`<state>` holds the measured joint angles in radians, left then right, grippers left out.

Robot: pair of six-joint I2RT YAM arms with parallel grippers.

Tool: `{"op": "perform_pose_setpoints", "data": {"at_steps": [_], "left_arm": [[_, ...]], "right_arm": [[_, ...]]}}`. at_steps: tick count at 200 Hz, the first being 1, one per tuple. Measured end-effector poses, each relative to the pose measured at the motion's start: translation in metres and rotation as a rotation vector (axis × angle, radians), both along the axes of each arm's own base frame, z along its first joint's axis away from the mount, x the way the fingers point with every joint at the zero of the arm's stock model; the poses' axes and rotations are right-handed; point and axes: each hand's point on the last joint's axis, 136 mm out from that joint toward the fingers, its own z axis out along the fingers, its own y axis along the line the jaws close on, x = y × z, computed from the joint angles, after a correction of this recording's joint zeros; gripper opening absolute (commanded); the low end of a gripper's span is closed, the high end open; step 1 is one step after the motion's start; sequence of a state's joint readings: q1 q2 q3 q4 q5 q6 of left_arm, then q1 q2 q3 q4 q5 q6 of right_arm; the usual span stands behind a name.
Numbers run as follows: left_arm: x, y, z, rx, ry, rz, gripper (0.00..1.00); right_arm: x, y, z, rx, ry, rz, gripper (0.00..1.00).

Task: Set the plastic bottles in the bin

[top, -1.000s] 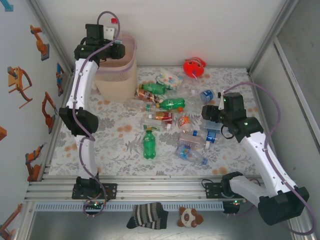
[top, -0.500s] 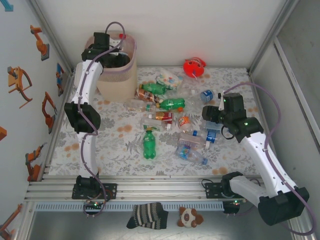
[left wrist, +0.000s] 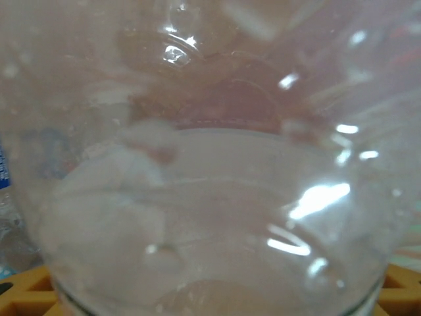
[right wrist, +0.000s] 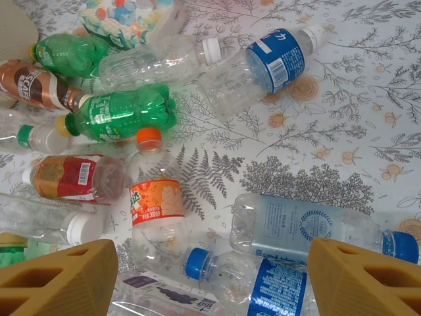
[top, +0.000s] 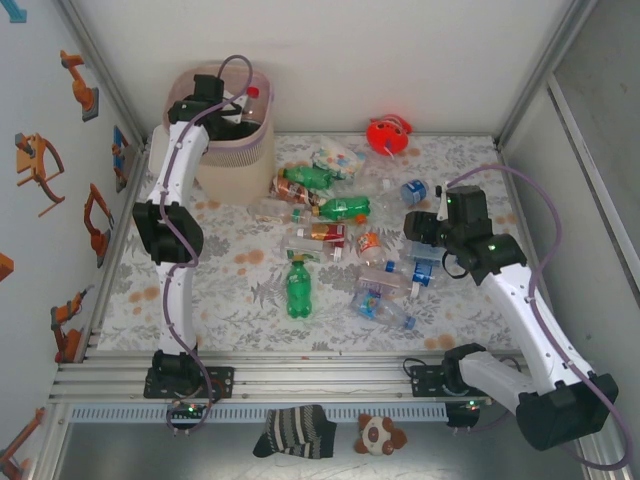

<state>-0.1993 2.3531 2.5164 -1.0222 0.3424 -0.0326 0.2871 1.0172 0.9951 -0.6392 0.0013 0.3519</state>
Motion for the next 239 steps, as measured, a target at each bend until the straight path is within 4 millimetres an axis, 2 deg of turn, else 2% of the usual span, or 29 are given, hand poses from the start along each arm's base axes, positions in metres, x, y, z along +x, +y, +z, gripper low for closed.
{"op": "perform_pose_setpoints", "data": {"at_steps": [36, 85, 132, 167, 201, 239], "left_arm": [[0.001, 0.001, 0.009, -0.012, -0.017, 0.003, 0.75], [-0.003, 0.000, 0.029, -0.027, -0.049, -0.001, 0.74], [-0.012, -0.002, 0.064, -0.064, -0.105, -0.010, 0.64], [-0.022, -0.003, 0.093, -0.084, -0.155, -0.018, 0.64], [-0.040, -0.007, 0.127, -0.096, -0.213, -0.032, 0.64], [-0.078, -0.014, 0.156, -0.097, -0.251, -0.065, 0.64]], "right_arm": [[0.001, 0.000, -0.001, -0.001, 0.005, 0.000, 0.75], [0.003, 0.001, -0.003, -0.001, 0.006, 0.000, 0.75], [0.005, 0.001, -0.001, 0.001, -0.002, 0.000, 0.75], [0.005, 0.001, -0.001, 0.001, -0.002, 0.000, 0.75], [0.005, 0.002, -0.003, -0.001, 0.004, 0.000, 0.75], [0.006, 0.002, -0.006, -0.003, 0.013, -0.001, 0.75]]}}
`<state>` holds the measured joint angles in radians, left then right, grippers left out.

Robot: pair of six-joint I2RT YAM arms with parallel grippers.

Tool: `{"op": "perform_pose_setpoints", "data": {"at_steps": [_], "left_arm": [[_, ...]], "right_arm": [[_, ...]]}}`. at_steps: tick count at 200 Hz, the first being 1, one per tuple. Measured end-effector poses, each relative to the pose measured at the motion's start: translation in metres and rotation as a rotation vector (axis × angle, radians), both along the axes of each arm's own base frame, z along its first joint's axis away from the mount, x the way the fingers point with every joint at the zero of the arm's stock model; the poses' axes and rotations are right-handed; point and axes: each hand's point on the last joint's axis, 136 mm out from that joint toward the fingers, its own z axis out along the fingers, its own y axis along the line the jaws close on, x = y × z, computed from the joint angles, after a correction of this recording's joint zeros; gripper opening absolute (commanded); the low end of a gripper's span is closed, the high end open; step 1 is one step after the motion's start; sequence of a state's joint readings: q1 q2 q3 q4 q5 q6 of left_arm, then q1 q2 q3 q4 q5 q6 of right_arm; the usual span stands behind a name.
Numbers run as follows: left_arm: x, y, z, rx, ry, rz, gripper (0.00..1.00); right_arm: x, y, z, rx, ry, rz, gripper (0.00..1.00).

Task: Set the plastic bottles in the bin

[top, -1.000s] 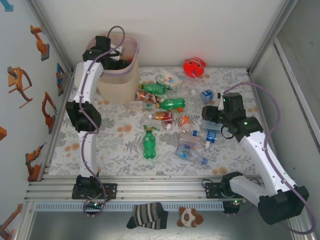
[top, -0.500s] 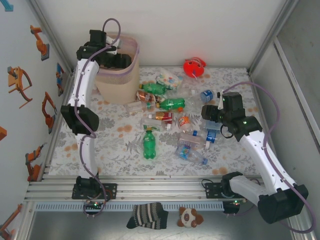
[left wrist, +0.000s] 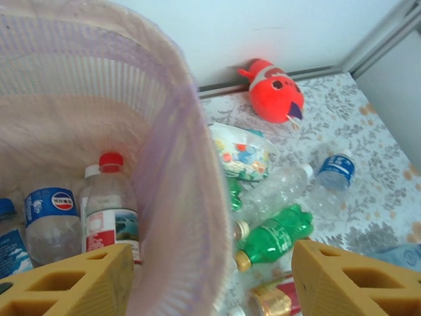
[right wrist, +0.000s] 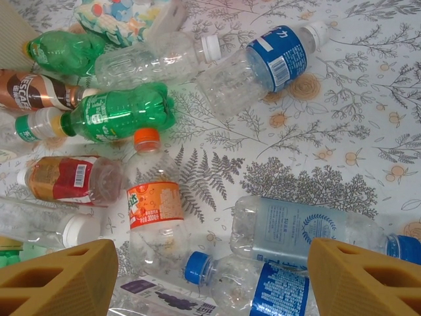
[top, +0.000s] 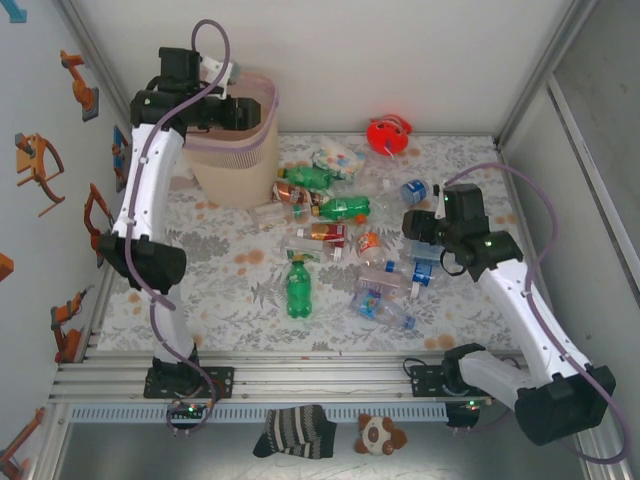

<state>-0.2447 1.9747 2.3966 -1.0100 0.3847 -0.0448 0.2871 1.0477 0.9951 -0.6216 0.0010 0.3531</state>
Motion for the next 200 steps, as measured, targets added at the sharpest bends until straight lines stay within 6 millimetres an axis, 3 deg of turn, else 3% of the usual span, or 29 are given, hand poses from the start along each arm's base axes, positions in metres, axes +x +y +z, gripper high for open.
{"op": "perform_pose_setpoints", "data": {"at_steps": [31, 87, 116, 163, 200], "left_arm": [[-0.034, -0.003, -0.004, 0.031, 0.011, -0.021, 0.66], [-0.099, 0.020, -0.062, 0.082, 0.081, 0.005, 0.67], [-0.127, 0.032, -0.083, 0.095, 0.071, 0.020, 0.67], [-0.148, 0.055, -0.118, 0.144, 0.044, 0.049, 0.68], [-0.145, 0.065, -0.130, 0.179, 0.029, 0.066, 0.69]], "right_arm": [[0.000, 0.001, -0.003, 0.000, 0.013, 0.004, 0.75], [-0.003, 0.003, -0.020, -0.004, 0.080, 0.009, 0.73], [-0.014, 0.009, -0.038, 0.001, 0.146, 0.031, 0.72], [-0.043, 0.032, -0.066, -0.018, 0.258, 0.135, 0.71], [-0.077, 0.061, -0.089, -0.058, 0.337, 0.262, 0.71]]}}
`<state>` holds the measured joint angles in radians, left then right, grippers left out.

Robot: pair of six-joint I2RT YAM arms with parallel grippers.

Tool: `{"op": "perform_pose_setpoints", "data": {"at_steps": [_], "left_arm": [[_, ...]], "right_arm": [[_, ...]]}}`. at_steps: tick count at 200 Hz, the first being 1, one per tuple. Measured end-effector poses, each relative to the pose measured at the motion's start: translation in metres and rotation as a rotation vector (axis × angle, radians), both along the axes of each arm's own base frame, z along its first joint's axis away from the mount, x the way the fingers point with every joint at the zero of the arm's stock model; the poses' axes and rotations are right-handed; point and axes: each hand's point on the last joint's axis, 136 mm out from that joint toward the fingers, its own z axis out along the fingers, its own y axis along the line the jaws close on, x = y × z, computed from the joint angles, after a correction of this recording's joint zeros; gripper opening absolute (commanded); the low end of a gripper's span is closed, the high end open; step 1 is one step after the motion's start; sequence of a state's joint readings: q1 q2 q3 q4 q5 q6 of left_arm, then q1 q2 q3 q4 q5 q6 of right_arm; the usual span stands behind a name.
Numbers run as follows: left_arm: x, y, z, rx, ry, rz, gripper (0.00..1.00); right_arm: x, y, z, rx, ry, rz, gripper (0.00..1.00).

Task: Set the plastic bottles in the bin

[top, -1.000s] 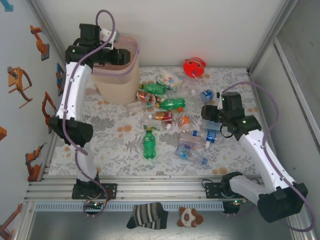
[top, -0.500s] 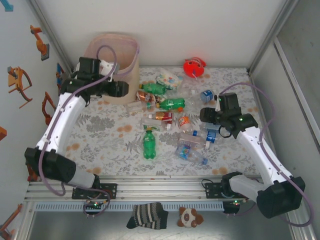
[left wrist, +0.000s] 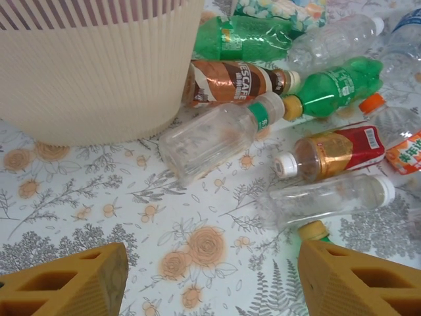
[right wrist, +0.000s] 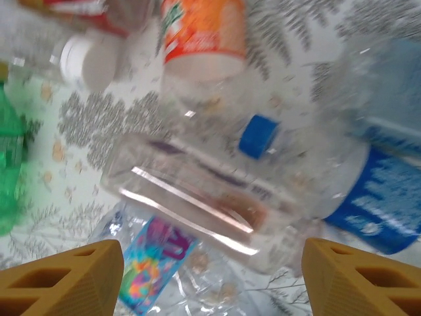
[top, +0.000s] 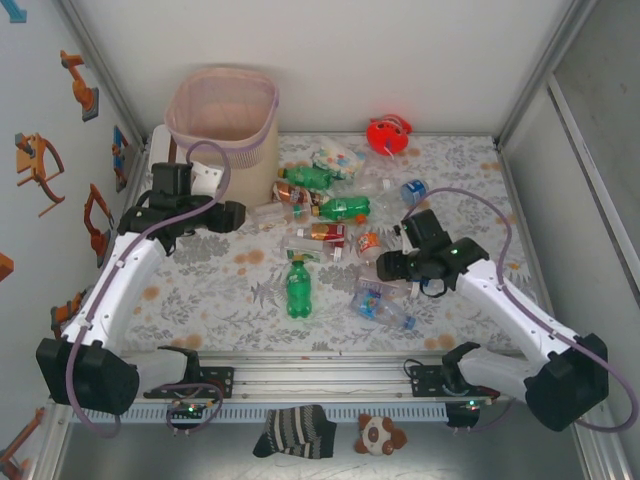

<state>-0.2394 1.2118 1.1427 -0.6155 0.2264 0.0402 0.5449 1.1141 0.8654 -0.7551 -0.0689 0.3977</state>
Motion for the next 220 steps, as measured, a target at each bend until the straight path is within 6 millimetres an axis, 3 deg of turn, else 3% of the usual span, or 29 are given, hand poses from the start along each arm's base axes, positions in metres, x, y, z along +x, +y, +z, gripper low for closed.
{"op": "perform_pose_setpoints", "data": {"at_steps": [68, 119, 220], "left_arm": [[0.007, 0.002, 0.007, -0.014, -0.054, 0.010, 0.69], [0.007, 0.002, 0.007, -0.014, -0.058, 0.010, 0.69], [0.006, 0.002, 0.007, -0.015, -0.057, 0.010, 0.69]], "right_arm": [[-0.045, 0.041, -0.045, -0.192, 0.078, 0.246, 0.71], [-0.054, 0.067, -0.062, -0.426, 0.039, 0.390, 0.74], [-0.060, 0.069, -0.100, -0.648, 0.050, 0.456, 0.73]]}}
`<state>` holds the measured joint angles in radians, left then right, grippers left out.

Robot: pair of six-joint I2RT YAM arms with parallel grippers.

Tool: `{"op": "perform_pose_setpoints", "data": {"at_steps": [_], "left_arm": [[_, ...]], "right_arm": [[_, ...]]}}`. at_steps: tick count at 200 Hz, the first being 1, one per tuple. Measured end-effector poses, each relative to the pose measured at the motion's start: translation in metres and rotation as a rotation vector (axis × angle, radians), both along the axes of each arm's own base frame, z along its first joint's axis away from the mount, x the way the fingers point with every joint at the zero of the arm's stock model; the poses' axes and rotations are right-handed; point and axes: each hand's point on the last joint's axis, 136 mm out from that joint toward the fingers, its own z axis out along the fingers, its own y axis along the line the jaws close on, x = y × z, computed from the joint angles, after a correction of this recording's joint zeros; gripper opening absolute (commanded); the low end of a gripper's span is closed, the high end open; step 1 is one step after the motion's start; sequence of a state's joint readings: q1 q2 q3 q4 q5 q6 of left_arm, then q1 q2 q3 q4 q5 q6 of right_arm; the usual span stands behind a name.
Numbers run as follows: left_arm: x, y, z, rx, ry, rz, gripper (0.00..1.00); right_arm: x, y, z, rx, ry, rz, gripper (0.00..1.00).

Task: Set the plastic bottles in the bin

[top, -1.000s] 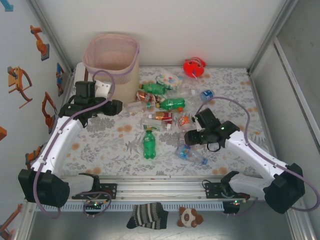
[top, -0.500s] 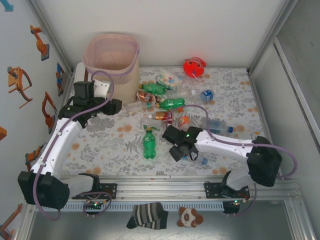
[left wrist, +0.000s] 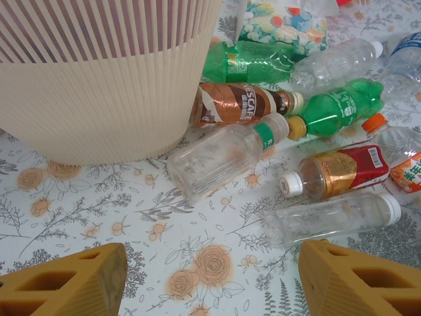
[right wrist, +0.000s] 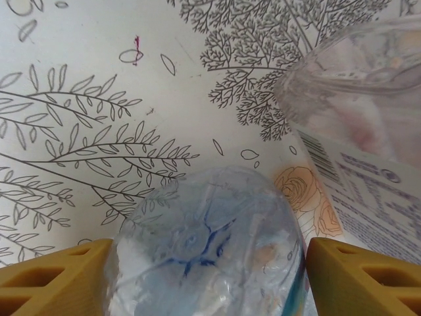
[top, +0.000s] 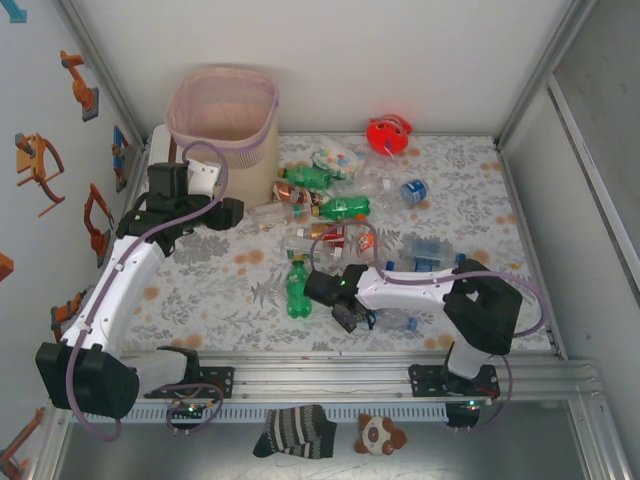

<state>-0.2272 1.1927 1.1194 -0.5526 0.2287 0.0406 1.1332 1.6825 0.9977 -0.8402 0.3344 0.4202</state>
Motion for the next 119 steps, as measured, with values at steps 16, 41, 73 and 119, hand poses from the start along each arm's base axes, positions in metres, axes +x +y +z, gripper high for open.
{"op": "perform_pose_setpoints", "data": {"at_steps": [16, 41, 73, 119], "left_arm": [[0.000, 0.000, 0.000, 0.000, 0.000, 0.000, 0.69], [0.000, 0.000, 0.000, 0.000, 0.000, 0.000, 0.69], [0.000, 0.000, 0.000, 0.000, 0.000, 0.000, 0.69], [0.000, 0.000, 0.000, 0.000, 0.000, 0.000, 0.69]], "right_arm": [[0.000, 0.000, -0.002, -0.006, 0.002, -0.003, 0.73], [0.000, 0.000, -0.004, -0.007, 0.004, -0.003, 0.72], [0.000, 0.001, -0.010, -0.017, 0.012, -0.002, 0.67], [0.000, 0.001, -0.010, -0.021, 0.009, 0.003, 0.60]]}}
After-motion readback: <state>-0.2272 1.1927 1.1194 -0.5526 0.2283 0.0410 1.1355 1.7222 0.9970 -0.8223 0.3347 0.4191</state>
